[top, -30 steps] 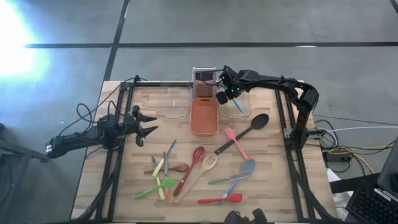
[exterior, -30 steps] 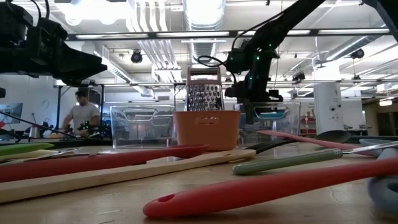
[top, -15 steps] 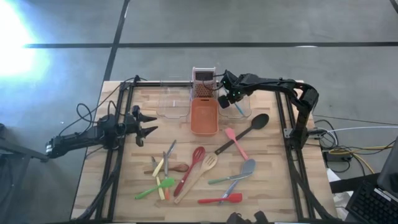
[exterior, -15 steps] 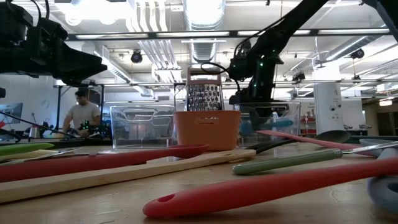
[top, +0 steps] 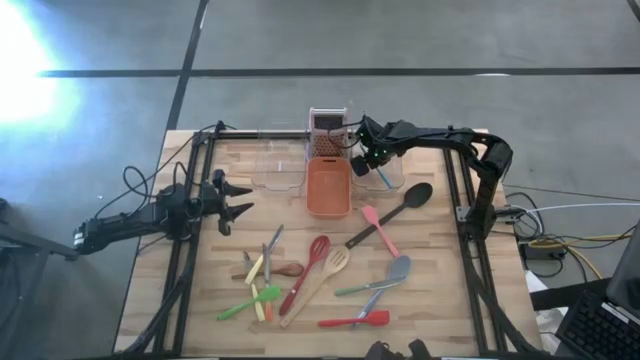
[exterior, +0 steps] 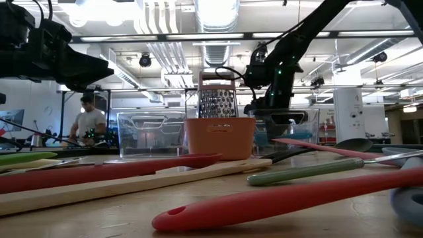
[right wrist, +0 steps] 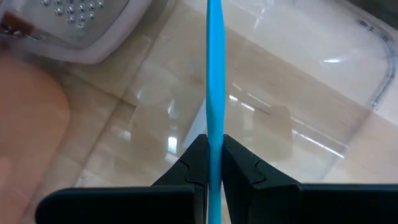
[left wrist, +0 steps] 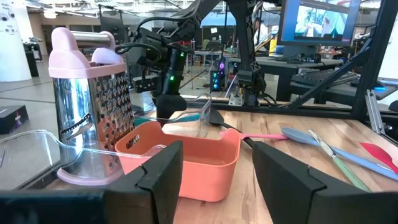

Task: Pick & Place Kitchen Items
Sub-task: Put the blue spatula into the right transparent bin, then put the green table knife into the orange bin

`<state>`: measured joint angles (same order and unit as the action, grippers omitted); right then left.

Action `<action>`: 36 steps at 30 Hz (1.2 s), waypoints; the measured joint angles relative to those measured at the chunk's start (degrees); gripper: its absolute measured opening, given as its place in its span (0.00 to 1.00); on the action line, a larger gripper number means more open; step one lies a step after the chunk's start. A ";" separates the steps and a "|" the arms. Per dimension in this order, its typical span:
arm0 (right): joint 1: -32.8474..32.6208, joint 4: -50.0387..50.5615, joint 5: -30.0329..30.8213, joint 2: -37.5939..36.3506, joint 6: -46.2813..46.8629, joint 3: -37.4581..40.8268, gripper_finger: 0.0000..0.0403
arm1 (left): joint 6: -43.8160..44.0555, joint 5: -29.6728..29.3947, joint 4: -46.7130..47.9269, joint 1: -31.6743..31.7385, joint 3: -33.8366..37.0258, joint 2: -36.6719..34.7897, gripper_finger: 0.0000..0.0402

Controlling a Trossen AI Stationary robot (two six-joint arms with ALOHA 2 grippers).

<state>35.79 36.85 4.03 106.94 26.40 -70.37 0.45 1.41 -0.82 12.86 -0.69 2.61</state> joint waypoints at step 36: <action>-3.34 9.96 0.59 -16.99 -8.02 -3.23 0.34 | 0.02 0.00 0.00 0.02 0.00 0.00 0.49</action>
<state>32.44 46.81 4.62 89.94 18.38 -73.60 0.47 1.41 -0.82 12.88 -0.69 2.61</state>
